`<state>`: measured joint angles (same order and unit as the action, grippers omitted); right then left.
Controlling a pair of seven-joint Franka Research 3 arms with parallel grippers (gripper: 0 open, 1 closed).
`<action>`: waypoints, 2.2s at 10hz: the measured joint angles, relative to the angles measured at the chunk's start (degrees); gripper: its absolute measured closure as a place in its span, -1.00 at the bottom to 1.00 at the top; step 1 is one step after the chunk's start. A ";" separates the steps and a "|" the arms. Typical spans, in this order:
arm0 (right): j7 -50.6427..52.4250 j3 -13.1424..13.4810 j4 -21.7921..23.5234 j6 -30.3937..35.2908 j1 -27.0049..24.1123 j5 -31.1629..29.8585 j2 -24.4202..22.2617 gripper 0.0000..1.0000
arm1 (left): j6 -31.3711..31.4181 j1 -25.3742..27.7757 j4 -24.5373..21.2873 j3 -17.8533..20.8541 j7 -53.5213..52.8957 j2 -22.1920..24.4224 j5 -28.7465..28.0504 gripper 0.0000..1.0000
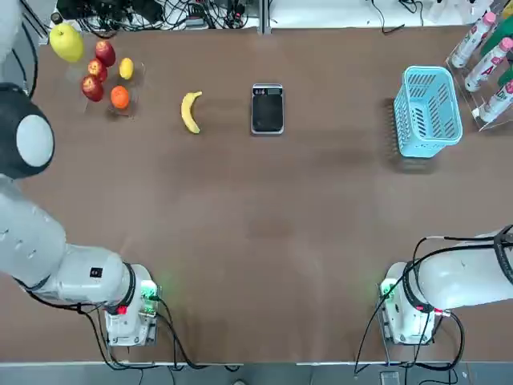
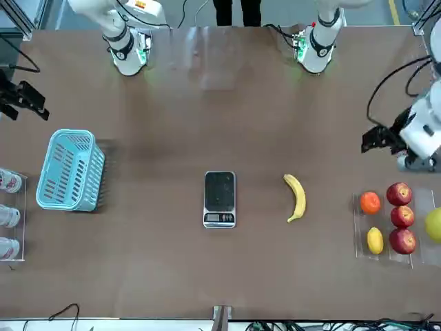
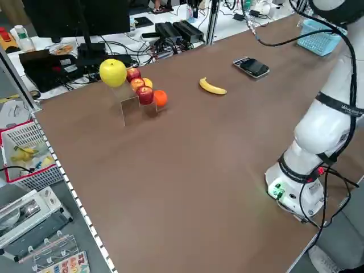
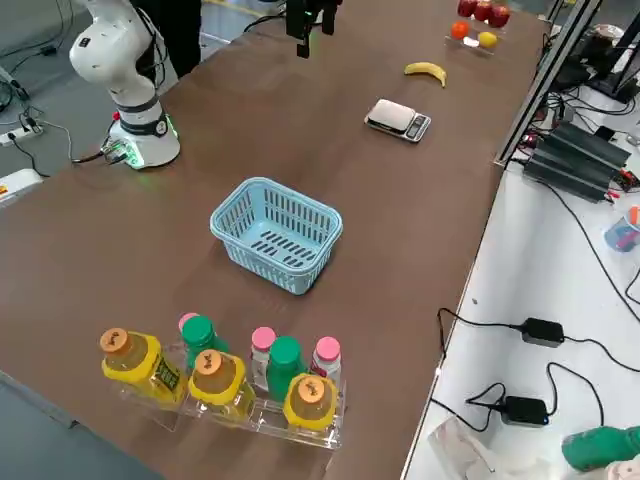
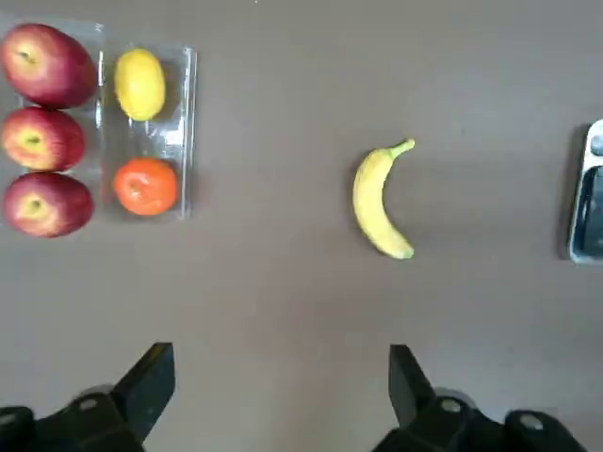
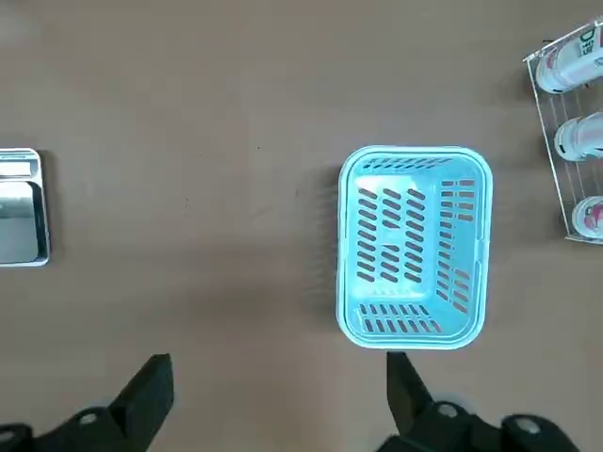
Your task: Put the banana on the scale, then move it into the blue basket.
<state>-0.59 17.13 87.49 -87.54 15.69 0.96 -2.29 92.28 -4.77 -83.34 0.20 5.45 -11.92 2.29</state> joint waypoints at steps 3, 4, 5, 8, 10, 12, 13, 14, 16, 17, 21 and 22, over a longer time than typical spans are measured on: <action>0.00 0.04 0.03 -0.97 -0.02 0.00 0.00 -1.00 | 7.11 -3.46 -2.62 -0.29 8.60 -4.23 0.03 -1.00; 0.00 0.06 0.07 -0.97 -0.02 0.00 0.01 -1.00 | 9.52 -5.80 -3.60 -0.33 12.28 -6.27 -0.04 -0.96; 0.00 0.06 0.09 -0.98 -0.02 0.00 0.01 -1.00 | 12.25 -7.90 -5.09 -0.36 15.05 -8.22 -0.19 -0.95; -0.02 0.02 0.11 -1.12 -0.01 0.00 0.01 -1.00 | 26.21 -9.14 -16.31 -0.48 17.99 -10.08 -0.31 -0.92; -0.03 0.04 0.11 -1.47 -0.01 0.00 0.01 -1.00 | 32.14 -8.82 -21.04 -0.48 20.92 -10.51 -0.31 -0.91; -0.03 0.00 0.12 -1.58 0.01 0.00 0.01 -1.00 | 35.95 -8.89 -22.19 -0.53 23.15 -12.42 -0.31 -0.91; -0.08 0.00 0.13 -1.64 0.01 0.01 0.02 -1.00 | 37.40 -9.08 -22.24 -0.59 23.74 -13.75 -0.52 -0.91; -0.15 0.01 0.14 -1.73 0.00 0.07 0.03 -1.00 | 39.12 -9.57 -22.28 -0.67 24.88 -15.35 -1.46 -0.91; -0.84 -0.01 0.14 -1.85 0.02 0.10 0.10 -1.00 | 40.97 -10.29 -22.29 -0.79 26.69 -18.16 -3.56 -0.90; -1.16 -0.06 0.17 -1.86 0.06 0.10 0.17 -1.00 | 41.13 -10.28 -22.30 -0.80 26.75 -19.05 -3.61 -0.89; -1.26 -0.13 0.36 -2.10 0.11 0.10 0.61 -1.00 | 41.64 -10.26 -22.40 -0.81 26.77 -21.25 -4.70 -0.74; -1.26 -0.13 0.39 -2.18 0.11 0.10 0.65 -1.00 | 41.78 -10.37 -22.44 -0.84 26.77 -21.85 -4.79 -0.72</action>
<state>-1.86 17.00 87.88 -89.71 15.80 1.06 -1.64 134.06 -15.14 -105.79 -0.64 32.22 -33.77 -2.50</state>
